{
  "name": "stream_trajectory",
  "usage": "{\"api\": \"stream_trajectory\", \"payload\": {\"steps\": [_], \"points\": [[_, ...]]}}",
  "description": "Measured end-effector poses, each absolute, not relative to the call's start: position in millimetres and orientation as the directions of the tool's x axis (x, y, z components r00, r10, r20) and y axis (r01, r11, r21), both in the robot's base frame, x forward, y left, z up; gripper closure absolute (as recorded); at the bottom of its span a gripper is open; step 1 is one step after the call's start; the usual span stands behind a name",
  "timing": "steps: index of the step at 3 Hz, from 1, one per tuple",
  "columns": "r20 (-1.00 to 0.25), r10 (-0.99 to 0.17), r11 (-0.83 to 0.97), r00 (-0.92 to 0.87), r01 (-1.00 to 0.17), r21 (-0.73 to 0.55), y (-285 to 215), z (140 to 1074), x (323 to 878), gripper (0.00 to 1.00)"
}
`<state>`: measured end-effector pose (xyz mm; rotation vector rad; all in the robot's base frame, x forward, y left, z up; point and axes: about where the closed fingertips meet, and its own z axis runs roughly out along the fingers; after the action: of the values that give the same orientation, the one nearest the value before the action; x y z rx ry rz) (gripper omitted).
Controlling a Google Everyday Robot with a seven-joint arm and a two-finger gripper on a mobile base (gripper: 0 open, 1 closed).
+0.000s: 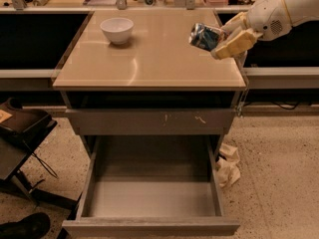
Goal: Place redbull can into middle drawer
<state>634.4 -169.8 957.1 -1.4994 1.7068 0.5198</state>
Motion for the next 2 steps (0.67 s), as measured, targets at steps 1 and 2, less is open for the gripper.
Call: {"api": "stream_trajectory", "payload": {"steps": [1,2], "points": [[-0.778,-0.628,0.227,0.017,-0.952,-0.205,-164.3,950.2,626.2,1.0],[-0.711,-0.689,0.24,0.144,-0.879,-0.412,-169.3,986.1,587.7,1.0]]}}
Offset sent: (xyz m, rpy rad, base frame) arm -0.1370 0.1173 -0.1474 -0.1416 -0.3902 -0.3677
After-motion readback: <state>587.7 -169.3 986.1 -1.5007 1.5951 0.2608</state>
